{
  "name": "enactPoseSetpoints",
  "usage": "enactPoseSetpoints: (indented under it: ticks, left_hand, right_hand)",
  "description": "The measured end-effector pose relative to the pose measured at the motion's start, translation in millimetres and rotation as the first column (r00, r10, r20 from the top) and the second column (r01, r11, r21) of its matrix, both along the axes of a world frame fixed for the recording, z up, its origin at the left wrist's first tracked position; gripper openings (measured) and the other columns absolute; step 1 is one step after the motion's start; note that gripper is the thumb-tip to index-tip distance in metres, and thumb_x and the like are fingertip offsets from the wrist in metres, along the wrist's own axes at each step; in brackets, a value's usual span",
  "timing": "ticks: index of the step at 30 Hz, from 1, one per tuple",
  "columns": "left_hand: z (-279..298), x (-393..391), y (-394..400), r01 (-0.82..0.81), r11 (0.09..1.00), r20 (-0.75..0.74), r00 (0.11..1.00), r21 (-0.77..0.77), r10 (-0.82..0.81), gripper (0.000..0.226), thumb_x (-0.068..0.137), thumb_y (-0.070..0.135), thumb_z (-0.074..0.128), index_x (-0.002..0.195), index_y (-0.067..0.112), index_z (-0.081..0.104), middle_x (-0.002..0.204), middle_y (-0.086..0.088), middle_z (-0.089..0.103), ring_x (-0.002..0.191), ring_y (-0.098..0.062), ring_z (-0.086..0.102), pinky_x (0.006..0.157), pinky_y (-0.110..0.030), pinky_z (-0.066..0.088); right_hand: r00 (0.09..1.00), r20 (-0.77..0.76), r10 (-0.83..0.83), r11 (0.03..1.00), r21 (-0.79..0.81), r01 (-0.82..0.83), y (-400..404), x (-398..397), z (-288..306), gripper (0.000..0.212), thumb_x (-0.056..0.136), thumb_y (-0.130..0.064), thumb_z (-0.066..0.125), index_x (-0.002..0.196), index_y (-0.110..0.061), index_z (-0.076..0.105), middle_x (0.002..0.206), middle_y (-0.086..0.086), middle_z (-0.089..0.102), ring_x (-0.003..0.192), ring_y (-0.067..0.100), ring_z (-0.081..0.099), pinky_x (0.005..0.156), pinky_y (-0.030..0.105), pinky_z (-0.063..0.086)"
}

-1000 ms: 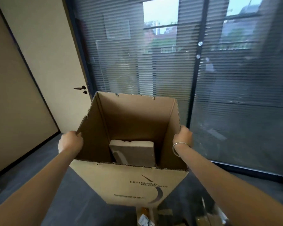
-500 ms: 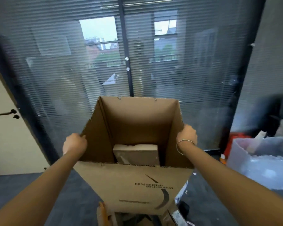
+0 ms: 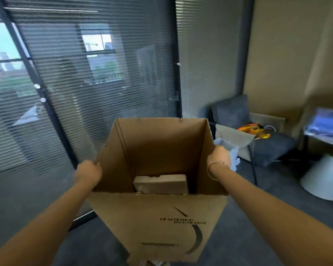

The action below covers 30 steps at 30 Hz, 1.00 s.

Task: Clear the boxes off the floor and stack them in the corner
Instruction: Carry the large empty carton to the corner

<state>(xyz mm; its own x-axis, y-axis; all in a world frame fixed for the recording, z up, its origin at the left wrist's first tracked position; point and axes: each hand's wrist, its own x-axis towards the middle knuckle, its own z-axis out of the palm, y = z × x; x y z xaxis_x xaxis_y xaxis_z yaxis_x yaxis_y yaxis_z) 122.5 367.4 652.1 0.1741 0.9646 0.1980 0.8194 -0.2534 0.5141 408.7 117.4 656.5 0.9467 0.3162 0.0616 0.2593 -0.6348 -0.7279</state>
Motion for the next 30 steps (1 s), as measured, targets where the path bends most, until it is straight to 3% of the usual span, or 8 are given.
enactPoseSetpoints:
  ticks: [5, 8, 12, 15, 19, 25, 30]
  left_hand:
    - [3, 108, -32, 0.243, 0.970, -0.048, 0.969, 0.018, -0.242, 0.039, 0.100, 0.026, 0.049, 0.075, -0.001, 0.062, 0.068, -0.012, 0.058, 0.063, -0.026, 0.052, 0.059, -0.033, 0.042]
    - [-1, 169, -61, 0.343, 0.939, -0.066, 0.937, -0.012, -0.343, 0.036, 0.101, 0.025, 0.049, 0.087, -0.004, 0.066, 0.063, -0.005, 0.048, 0.064, -0.023, 0.049, 0.060, -0.035, 0.040]
    - [-12, 255, -101, 0.483, 0.873, -0.041, 0.873, -0.069, -0.486, 0.033, 0.101, 0.026, 0.047, 0.102, -0.002, 0.066, 0.077, -0.009, 0.057, 0.068, -0.027, 0.054, 0.060, -0.034, 0.042]
    - [-24, 322, -138, 0.604, 0.792, 0.006, 0.795, -0.092, -0.606, 0.035, 0.100, 0.027, 0.047, 0.118, 0.002, 0.063, 0.108, -0.018, 0.064, 0.093, -0.037, 0.060, 0.073, -0.038, 0.047]
    - [-45, 413, -195, 0.710, 0.698, 0.051, 0.703, -0.092, -0.709, 0.036, 0.099, 0.027, 0.047, 0.124, 0.004, 0.060, 0.110, -0.019, 0.063, 0.087, -0.030, 0.058, 0.071, -0.036, 0.049]
    - [-72, 557, -263, 0.823, 0.523, 0.007, 0.537, -0.222, -0.843, 0.032, 0.098, 0.027, 0.049, 0.108, -0.001, 0.063, 0.109, -0.022, 0.065, 0.099, -0.040, 0.061, 0.084, -0.042, 0.051]
    - [-66, 638, -366, 0.914, 0.362, -0.032, 0.362, -0.182, -0.932, 0.032, 0.099, 0.027, 0.049, 0.103, -0.001, 0.065, 0.107, -0.021, 0.065, 0.096, -0.039, 0.061, 0.069, -0.038, 0.045]
  right_hand:
    - [0.964, -0.014, -0.264, 0.964, -0.005, 0.264, -90, 46, 2, 0.030, 0.095, -0.004, 0.044, 0.121, -0.001, 0.058, 0.126, 0.022, 0.057, 0.116, 0.040, 0.055, 0.091, 0.044, 0.047]
    - [0.928, -0.019, -0.372, 0.928, -0.026, 0.371, -140, 67, 1, 0.030, 0.095, -0.002, 0.042, 0.121, -0.001, 0.058, 0.125, 0.023, 0.058, 0.115, 0.040, 0.056, 0.090, 0.042, 0.047]
    - [0.855, 0.011, -0.518, 0.853, -0.067, 0.518, -207, 92, -5, 0.029, 0.095, -0.002, 0.042, 0.120, -0.002, 0.057, 0.124, 0.020, 0.058, 0.114, 0.037, 0.056, 0.088, 0.039, 0.046]
    - [0.777, -0.007, -0.630, 0.774, -0.088, 0.627, -257, 111, -9, 0.029, 0.094, -0.001, 0.041, 0.117, -0.003, 0.058, 0.123, 0.021, 0.058, 0.114, 0.039, 0.055, 0.087, 0.041, 0.047]
    - [0.655, -0.014, -0.755, 0.653, -0.102, 0.751, -320, 144, -19, 0.028, 0.093, -0.001, 0.041, 0.113, -0.003, 0.060, 0.117, 0.021, 0.062, 0.109, 0.040, 0.058, 0.085, 0.043, 0.049]
    - [0.487, 0.023, -0.873, 0.480, -0.133, 0.867, -391, 192, -25, 0.028, 0.097, -0.003, 0.040, 0.115, -0.003, 0.061, 0.114, 0.018, 0.064, 0.104, 0.038, 0.060, 0.084, 0.042, 0.049]
    - [0.299, 0.003, -0.954, 0.296, -0.136, 0.946, -467, 215, -35, 0.033, 0.097, -0.005, 0.039, 0.121, -0.009, 0.061, 0.118, 0.017, 0.063, 0.107, 0.037, 0.060, 0.086, 0.040, 0.050]
